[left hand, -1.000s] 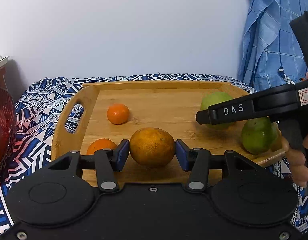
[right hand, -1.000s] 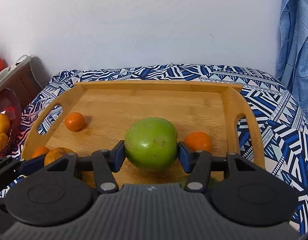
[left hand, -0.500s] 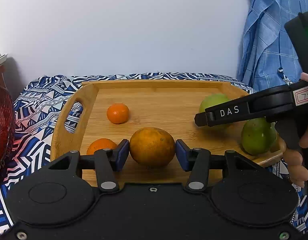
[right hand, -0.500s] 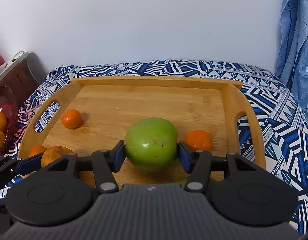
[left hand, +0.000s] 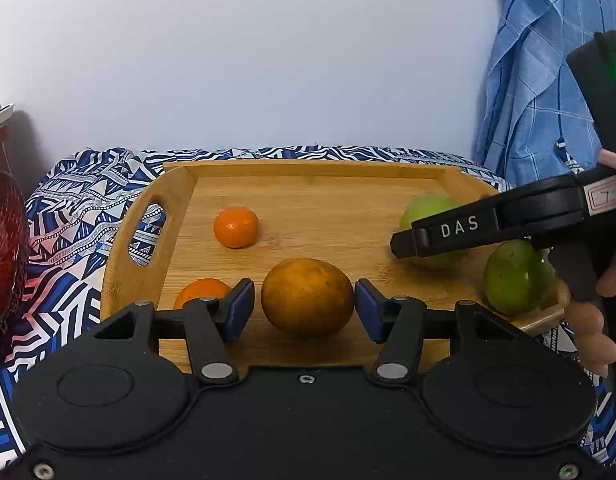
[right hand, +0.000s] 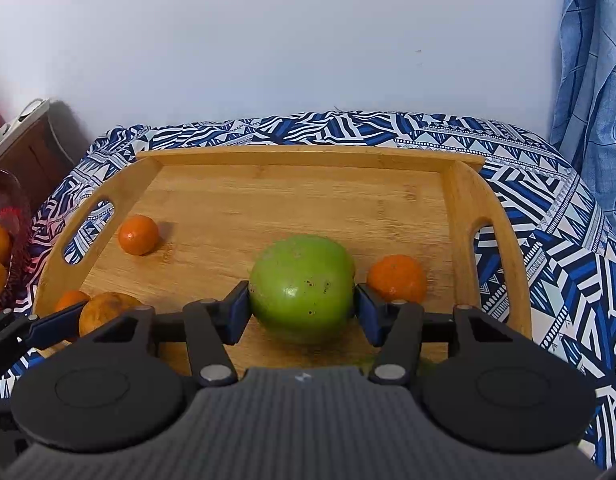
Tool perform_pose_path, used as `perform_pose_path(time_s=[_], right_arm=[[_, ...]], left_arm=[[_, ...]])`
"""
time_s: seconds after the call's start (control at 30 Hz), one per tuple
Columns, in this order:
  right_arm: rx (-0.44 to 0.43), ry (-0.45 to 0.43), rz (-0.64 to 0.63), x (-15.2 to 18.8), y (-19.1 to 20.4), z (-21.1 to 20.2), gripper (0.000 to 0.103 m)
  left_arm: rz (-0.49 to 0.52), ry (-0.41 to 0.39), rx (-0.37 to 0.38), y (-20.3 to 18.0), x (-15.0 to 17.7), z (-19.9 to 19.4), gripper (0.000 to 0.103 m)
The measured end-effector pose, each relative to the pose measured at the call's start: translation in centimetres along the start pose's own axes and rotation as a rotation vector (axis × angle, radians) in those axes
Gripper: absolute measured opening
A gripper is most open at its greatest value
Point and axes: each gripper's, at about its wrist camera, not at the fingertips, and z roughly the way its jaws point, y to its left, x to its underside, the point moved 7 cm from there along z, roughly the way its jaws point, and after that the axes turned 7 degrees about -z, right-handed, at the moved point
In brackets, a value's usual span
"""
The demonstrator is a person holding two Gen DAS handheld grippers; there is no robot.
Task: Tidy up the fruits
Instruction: 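Open the left tool onto the tray while the right tool releases the green fruit there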
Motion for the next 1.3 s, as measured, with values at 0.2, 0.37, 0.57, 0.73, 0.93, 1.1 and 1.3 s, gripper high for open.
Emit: perform_pose_path(time_s=[0.2, 0.37, 0.57, 0.73, 0.93, 1.1, 1.3], right_arm=[[-0.006, -0.004, 0.008, 0.0, -0.1, -0.4, 0.063], [-0.005, -0.030, 0.010, -0.3, -0.3, -1.3, 0.072], [-0.003, -0.071, -0.001, -0.6, -0.3, -3.3, 0.073], [-0.006, -0.116, -0.004, -0.2, -0.5, -5.6, 0.076], [-0.013, -0.182, -0.023, 1.3, -0.8, -8.8, 0.085], [0.018, -0.231, -0.037, 3.1, -1.5, -11.1, 0.088], [0.032, -0.243, 0.004, 6.1, -2.1, -12.4, 0.089]], left_arm=[[0.008, -0.004, 0.005, -0.1, 0.0, -0.2, 0.061], [0.013, -0.013, 0.009, -0.3, -0.1, -0.5, 0.069], [0.007, -0.027, 0.020, -0.3, -0.2, -1.5, 0.077], [0.017, -0.056, 0.018, -0.3, -0.3, -3.3, 0.086], [0.009, -0.084, 0.000, 0.2, 0.1, -6.1, 0.093], [0.016, -0.093, -0.018, 1.0, 0.9, -8.2, 0.097], [-0.029, -0.107, -0.024, 2.4, 2.2, -10.2, 0.102]])
